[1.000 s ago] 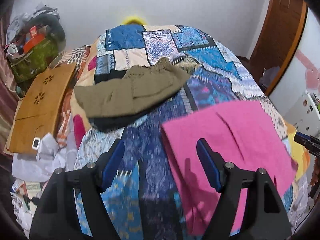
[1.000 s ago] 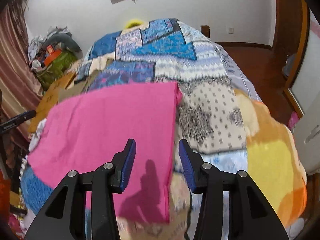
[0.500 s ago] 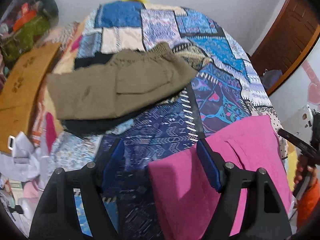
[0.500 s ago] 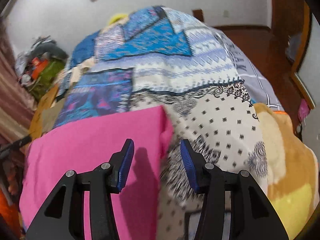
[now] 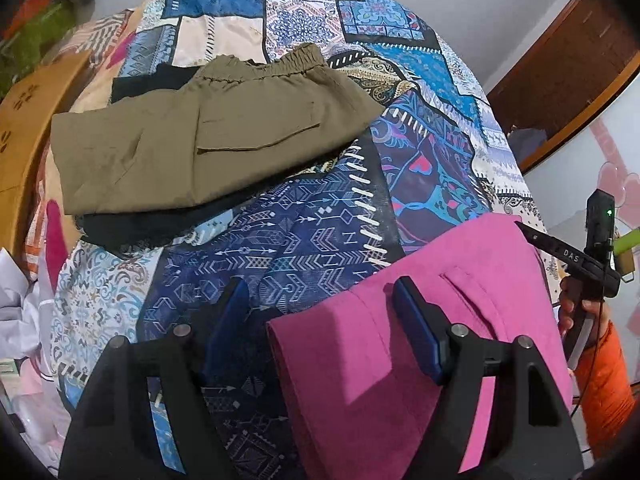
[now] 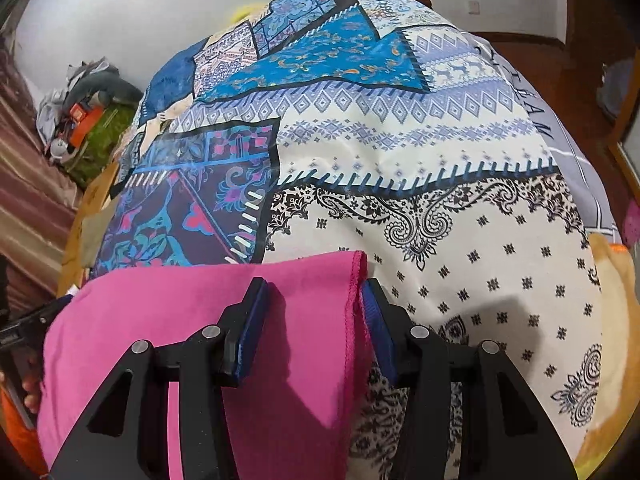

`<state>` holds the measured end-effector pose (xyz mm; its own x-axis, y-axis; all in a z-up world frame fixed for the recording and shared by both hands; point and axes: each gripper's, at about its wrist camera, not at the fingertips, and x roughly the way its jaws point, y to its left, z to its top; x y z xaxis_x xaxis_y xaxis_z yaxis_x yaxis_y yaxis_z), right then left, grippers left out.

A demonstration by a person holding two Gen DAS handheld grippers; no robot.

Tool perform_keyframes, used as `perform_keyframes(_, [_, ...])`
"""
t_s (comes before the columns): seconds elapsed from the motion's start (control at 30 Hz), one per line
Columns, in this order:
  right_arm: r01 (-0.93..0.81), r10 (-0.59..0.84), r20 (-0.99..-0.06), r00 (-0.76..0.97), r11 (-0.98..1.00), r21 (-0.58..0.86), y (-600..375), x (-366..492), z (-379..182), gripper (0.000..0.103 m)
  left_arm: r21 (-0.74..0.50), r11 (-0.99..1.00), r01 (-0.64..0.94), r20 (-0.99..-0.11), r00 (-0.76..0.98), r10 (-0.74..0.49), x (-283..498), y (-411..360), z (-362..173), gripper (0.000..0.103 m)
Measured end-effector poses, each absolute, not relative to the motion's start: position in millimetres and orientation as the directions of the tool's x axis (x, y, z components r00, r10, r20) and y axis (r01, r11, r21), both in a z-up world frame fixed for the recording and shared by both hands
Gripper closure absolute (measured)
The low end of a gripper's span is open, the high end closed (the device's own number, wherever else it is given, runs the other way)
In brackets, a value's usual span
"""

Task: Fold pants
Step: 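Fold the pink pants over again and release both grippers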

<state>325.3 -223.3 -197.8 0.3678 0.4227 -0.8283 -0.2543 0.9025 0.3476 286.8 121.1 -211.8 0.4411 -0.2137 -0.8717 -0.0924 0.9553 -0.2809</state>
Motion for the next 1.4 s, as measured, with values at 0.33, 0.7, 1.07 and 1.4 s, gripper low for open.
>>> perform_keyframes(0.33, [-0.354,0.323,-0.856,0.404,0.918,0.179,-201.5,322.0,-198.7,0.092,-0.112,0.992,-0.065,-0.874,0.481,-0.068,277.3,111.4,-216.6,0.027])
perform_keyframes(0.7, [-0.363,0.23,-0.865,0.445,0.93,0.061,-196.6,311.3,-169.5,0.081,-0.028,0.994,-0.106,-0.871,0.49,0.028,277.6,106.2,-198.1,0.027])
perform_keyframes(1.07, [-0.552,0.402,-0.774,0.49,0.83,0.081,-143.9,256.9,-111.7,0.027,-0.098,0.995,-0.017,-0.827,0.558,-0.072,276.7,82.3,-147.4,0.016])
perform_keyframes(1.4, [-0.648,0.386,-0.848,0.363,0.759,0.068,-106.8,238.1,-148.7,0.022,-0.077,0.997,0.028,-0.886,0.457,-0.081,275.1,63.0,-194.9,0.009])
